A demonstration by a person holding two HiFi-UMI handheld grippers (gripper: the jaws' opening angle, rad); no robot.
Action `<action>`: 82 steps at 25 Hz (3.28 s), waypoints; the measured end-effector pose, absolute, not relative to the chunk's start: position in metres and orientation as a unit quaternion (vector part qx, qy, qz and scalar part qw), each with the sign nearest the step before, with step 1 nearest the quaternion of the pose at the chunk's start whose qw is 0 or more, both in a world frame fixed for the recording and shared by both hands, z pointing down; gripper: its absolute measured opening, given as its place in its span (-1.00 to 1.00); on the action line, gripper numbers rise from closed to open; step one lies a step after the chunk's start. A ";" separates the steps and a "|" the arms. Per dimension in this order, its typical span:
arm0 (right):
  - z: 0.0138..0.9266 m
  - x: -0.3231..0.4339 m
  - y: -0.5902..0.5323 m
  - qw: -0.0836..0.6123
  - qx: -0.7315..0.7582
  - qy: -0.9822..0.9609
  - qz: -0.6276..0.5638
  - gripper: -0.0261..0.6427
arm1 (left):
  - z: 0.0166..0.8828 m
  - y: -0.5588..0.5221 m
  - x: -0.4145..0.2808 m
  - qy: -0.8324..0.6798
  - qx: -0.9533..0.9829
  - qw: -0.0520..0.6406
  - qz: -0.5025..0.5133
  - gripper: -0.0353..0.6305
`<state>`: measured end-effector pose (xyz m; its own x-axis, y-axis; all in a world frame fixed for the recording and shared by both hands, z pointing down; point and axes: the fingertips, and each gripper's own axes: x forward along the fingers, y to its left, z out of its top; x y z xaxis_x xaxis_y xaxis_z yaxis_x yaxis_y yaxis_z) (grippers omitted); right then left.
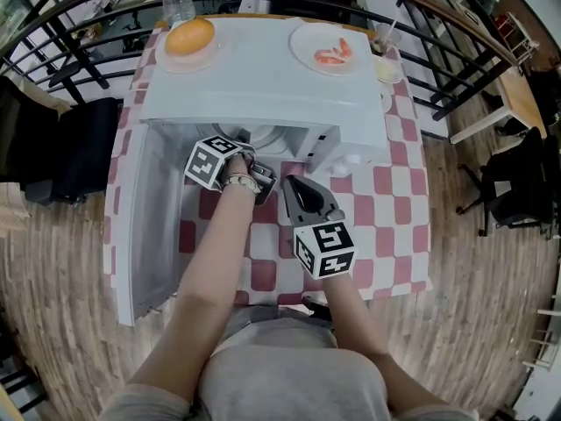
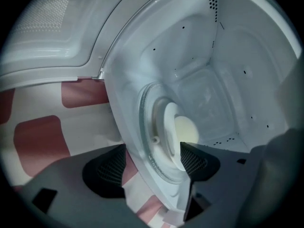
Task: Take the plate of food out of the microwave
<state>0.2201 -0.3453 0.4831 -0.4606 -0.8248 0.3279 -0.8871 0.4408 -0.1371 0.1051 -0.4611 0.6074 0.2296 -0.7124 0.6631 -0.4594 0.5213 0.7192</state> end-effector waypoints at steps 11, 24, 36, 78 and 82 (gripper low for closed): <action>0.487 0.222 -0.343 0.118 0.516 -0.836 0.142 -0.85 | 0.622 -0.465 0.111 -0.609 0.437 0.649 -0.130 0.14; 0.481 0.224 -0.337 0.115 0.520 -0.836 0.134 -0.85 | 0.620 -0.449 0.113 -0.589 0.436 0.660 -0.165 -0.04; 0.474 0.216 -0.334 0.117 0.507 -0.845 0.124 -0.85 | 0.612 -0.441 0.109 -0.569 0.443 0.666 -0.191 -0.35; 0.453 0.212 -0.310 0.080 0.513 -0.847 0.118 -0.85 | 0.571 -0.406 0.108 -0.480 0.533 0.635 -0.286 -0.86; 0.454 0.210 -0.305 0.083 0.512 -0.848 0.113 -0.85 | 0.565 -0.397 0.110 -0.474 0.545 0.630 -0.286 -0.85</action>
